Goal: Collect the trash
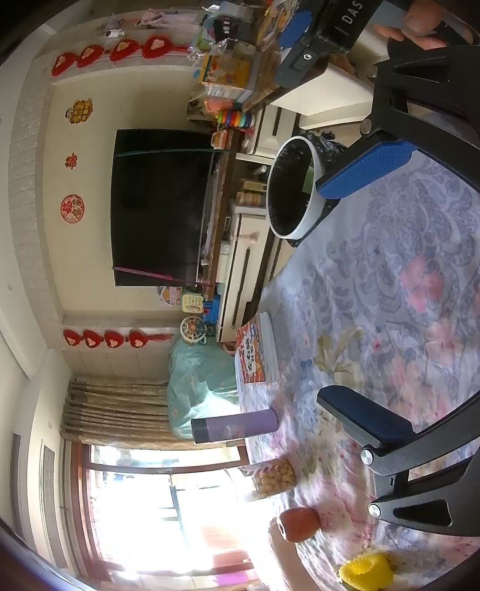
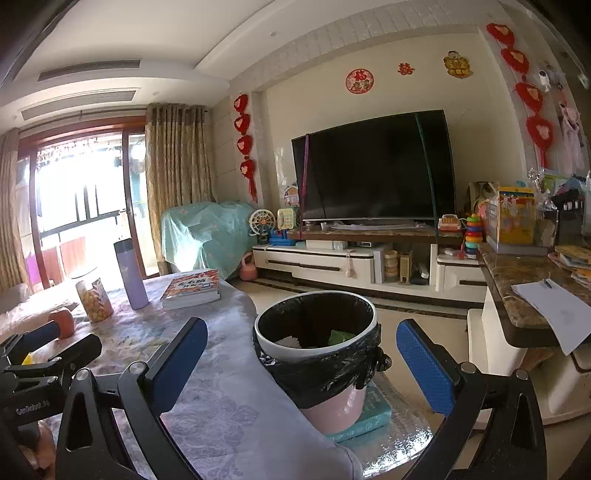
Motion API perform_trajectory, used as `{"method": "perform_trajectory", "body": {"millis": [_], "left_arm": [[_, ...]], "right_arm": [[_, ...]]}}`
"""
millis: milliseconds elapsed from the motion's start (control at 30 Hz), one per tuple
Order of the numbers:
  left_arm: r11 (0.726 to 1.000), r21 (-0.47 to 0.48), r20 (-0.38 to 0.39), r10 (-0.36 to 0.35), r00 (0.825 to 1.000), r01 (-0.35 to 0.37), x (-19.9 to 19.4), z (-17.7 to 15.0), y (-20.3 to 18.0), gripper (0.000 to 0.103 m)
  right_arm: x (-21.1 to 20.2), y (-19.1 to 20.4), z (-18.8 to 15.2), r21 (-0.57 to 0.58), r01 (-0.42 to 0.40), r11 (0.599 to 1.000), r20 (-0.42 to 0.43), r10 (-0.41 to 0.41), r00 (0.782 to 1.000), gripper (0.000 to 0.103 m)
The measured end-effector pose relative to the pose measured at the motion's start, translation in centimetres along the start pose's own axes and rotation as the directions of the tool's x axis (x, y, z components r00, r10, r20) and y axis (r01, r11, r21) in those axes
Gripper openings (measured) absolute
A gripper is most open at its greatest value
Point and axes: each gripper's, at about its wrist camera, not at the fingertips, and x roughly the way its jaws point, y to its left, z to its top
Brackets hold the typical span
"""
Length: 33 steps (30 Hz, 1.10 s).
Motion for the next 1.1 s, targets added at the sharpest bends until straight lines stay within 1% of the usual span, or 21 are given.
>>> {"method": "perform_trajectory", "body": {"millis": [300,1100], "left_arm": [[1.0,-0.001,0.015,-0.001,1.0,0.001,-0.04,-0.14,0.36,0.102],[1.0,0.0,0.011,-0.004,1.0,0.004,0.08,-0.26,0.49,0.102]], "right_arm": [[0.07,0.13,-0.05,0.009,-0.012,1.0,-0.004,0.012,1.0,0.103],[0.03,0.79,-0.13,0.01,-0.026,1.0,-0.005,0.026,1.0,0.103]]}}
